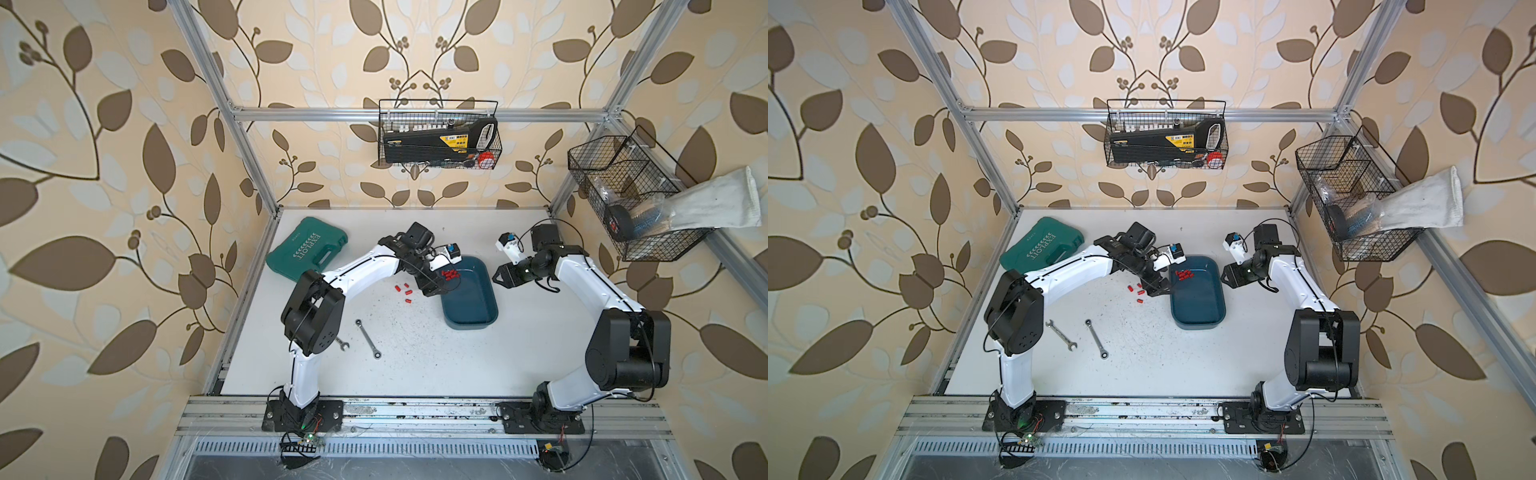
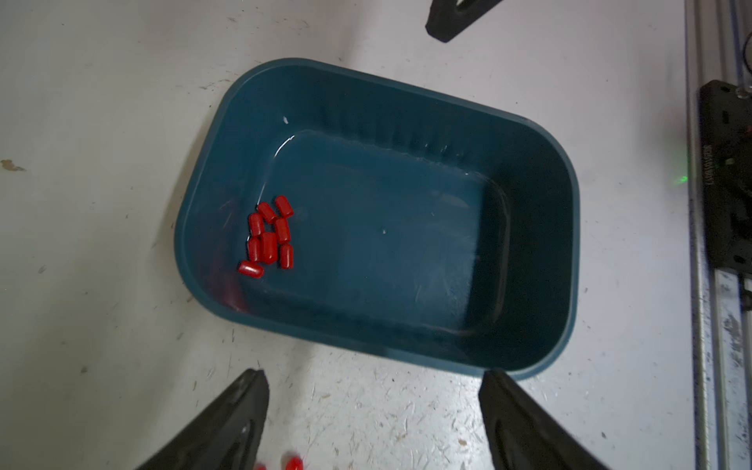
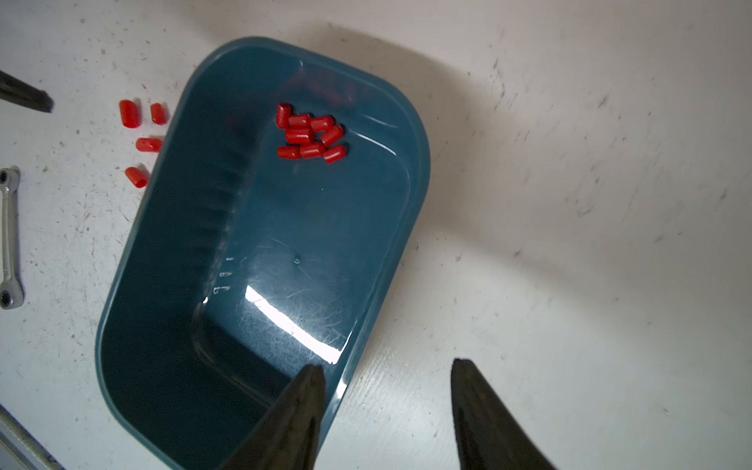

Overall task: Take the screw protection sleeves out of the storage box
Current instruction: Adjust the storage box at the center of the board.

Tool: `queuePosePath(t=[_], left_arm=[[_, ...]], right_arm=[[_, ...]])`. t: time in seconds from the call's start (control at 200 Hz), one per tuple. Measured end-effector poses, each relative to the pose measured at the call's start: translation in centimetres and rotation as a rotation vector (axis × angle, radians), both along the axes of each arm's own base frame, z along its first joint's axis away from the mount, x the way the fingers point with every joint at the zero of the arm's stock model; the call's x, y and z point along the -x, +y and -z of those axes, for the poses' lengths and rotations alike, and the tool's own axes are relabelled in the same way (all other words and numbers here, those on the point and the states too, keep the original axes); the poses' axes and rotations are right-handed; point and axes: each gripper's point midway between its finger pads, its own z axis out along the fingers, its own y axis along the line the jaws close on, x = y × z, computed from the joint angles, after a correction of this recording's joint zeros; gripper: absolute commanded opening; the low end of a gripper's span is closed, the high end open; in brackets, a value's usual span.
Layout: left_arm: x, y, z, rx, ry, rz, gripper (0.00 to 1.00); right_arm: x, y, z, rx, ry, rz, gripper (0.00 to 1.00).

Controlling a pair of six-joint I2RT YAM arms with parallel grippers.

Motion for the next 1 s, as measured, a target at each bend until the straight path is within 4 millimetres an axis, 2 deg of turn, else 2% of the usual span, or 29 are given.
queuePosePath(t=[0.17,0.295,0.425,0.545,0.835,1.0], left_arm=[[-1.3,-2.3,1.6,-0.065,0.002,-0.019,0.78],[-3.1,-3.3,2.3,-0.093,-0.01,-0.045,0.72],[-4.6,-3.9,3.2,-0.121,-0.027,-0.066,0.64],[-5.6,-4.2,4.0,-0.141,-0.045,-0.08,0.56],[-7.8,-5.7,6.6,-0.16,-0.075,-0.1,0.44],[-7.8,-6.8,7.6,-0.163,-0.085,-0.087,0.39]], right_arm=[[1.1,1.1,3.0,-0.071,0.119,-0.002,0.53],[1.9,2.6,3.9,-0.171,0.188,-0.021,0.51],[2.7,3.9,4.0,-0.256,0.236,-0.037,0.51],[2.8,4.2,3.7,-0.292,0.244,-0.038,0.51],[2.4,2.7,3.3,-0.325,0.231,0.015,0.52],[2.3,2.6,3.2,-0.331,0.225,0.02,0.51]])
